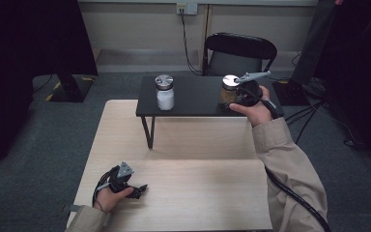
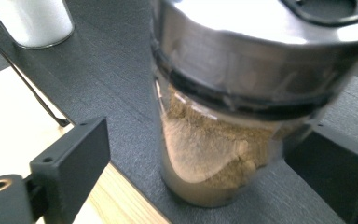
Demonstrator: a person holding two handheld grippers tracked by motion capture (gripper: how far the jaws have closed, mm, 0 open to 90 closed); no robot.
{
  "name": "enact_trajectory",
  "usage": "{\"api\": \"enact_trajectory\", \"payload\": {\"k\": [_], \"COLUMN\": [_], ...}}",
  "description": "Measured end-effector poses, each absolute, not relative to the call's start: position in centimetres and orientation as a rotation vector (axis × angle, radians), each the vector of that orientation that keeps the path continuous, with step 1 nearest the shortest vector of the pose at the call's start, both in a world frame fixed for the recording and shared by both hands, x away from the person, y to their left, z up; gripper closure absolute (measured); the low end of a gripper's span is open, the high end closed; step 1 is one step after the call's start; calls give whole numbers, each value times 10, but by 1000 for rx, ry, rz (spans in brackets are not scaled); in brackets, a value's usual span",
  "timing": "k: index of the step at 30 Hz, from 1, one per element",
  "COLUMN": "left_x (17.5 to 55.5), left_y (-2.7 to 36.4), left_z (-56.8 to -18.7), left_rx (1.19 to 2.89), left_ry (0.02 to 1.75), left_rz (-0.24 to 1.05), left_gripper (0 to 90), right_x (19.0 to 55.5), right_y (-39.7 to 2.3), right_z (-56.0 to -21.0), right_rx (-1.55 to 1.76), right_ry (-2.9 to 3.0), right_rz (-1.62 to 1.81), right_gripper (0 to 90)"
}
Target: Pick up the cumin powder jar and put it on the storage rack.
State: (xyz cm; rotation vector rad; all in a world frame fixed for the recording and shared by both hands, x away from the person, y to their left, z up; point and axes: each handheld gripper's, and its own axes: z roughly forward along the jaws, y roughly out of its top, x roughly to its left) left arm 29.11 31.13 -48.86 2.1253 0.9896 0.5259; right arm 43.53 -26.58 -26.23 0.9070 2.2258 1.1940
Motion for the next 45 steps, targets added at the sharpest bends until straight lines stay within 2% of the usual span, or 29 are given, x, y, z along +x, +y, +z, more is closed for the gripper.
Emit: {"api": "enact_trajectory", "payload": {"k": [5, 25, 45], "left_x": [291, 292, 292], "left_y": [311, 311, 311], "left_z": [-489, -488, -488], "left_rx": [2123, 2128, 2128], "left_ry": [993, 989, 989], "left_rz": [524, 527, 529], "left_gripper": [0, 0, 0], "right_x": [432, 391, 359], "right_y": [-271, -304, -318], "right_z": [-266, -291, -352], "right_rx": [894, 816, 818], "right_ry": [2238, 2275, 2303], "right_rz": [1209, 1225, 1291], "right_gripper": [2, 3, 5]}}
